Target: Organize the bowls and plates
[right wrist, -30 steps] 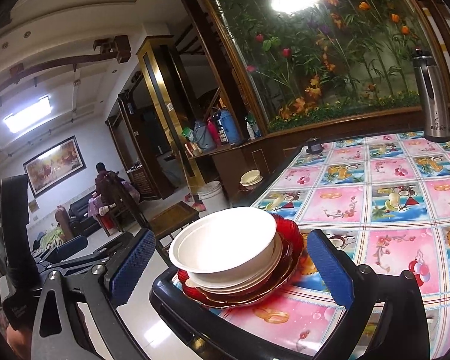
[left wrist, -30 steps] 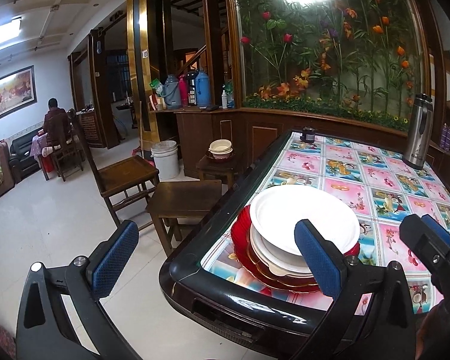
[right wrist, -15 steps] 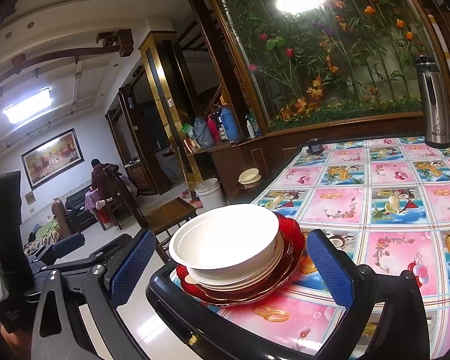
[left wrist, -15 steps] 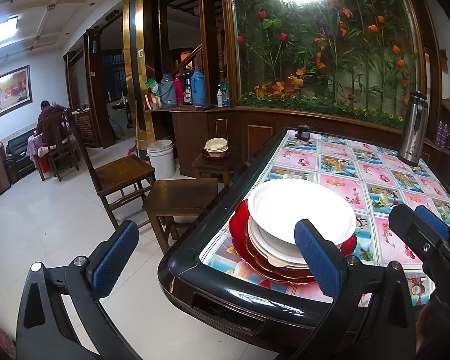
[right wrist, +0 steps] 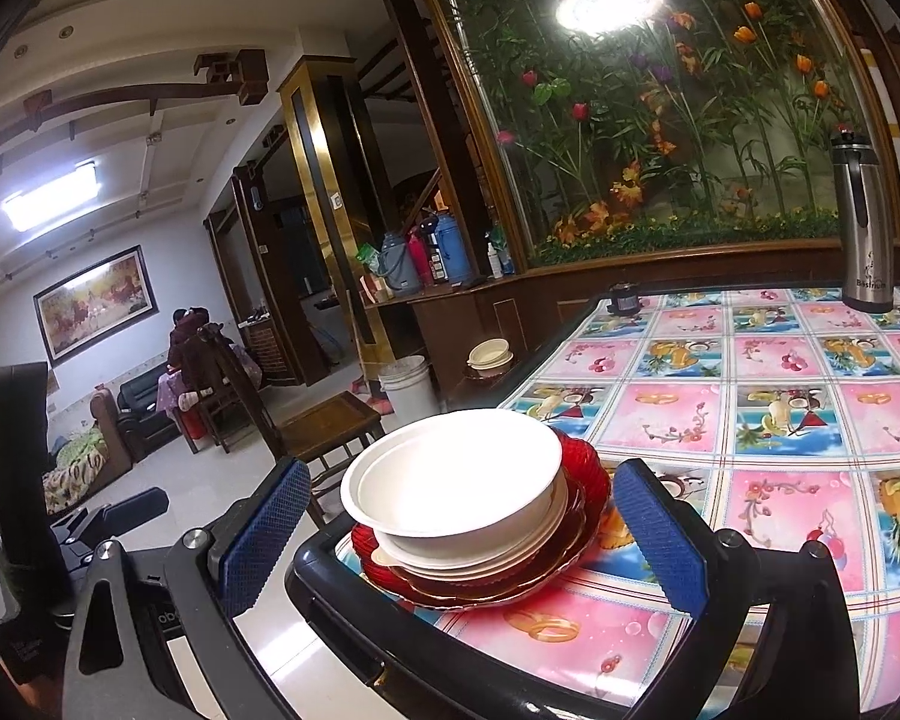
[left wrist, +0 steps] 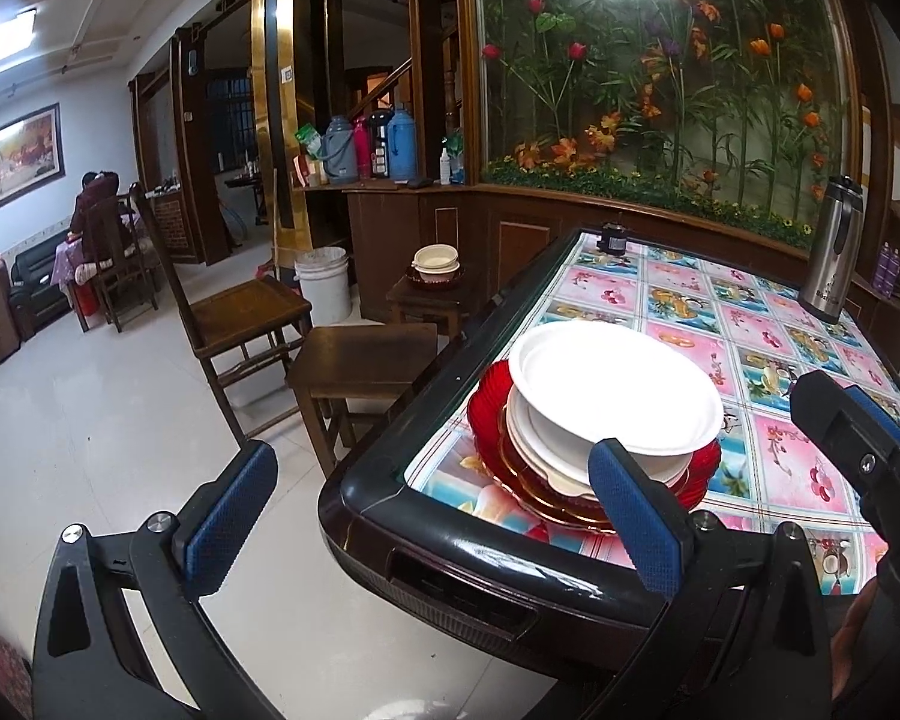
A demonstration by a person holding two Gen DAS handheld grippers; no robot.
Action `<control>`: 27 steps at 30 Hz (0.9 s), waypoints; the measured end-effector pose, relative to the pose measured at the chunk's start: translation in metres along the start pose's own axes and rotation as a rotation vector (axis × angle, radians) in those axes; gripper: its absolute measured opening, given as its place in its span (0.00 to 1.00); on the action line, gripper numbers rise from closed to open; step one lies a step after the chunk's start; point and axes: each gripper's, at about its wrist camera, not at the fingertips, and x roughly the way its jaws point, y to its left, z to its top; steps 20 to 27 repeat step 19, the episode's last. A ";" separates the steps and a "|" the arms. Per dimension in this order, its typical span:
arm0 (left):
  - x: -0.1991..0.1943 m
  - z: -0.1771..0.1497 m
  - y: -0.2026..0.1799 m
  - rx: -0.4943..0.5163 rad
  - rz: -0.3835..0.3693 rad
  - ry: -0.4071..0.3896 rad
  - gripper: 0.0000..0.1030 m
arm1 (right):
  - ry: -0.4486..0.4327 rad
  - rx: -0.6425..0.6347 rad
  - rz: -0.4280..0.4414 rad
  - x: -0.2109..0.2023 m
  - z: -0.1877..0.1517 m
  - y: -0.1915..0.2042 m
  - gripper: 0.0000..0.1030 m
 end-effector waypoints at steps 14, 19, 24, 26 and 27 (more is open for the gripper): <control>0.005 -0.007 0.008 -0.005 0.004 0.032 1.00 | 0.029 -0.039 -0.007 0.008 -0.002 0.014 0.99; 0.007 -0.007 0.008 -0.009 -0.001 0.042 1.00 | 0.036 -0.033 -0.012 0.011 -0.003 0.014 0.99; 0.007 -0.007 0.008 -0.009 -0.001 0.042 1.00 | 0.036 -0.033 -0.012 0.011 -0.003 0.014 0.99; 0.007 -0.007 0.008 -0.009 -0.001 0.042 1.00 | 0.036 -0.033 -0.012 0.011 -0.003 0.014 0.99; 0.007 -0.007 0.008 -0.009 -0.001 0.042 1.00 | 0.036 -0.033 -0.012 0.011 -0.003 0.014 0.99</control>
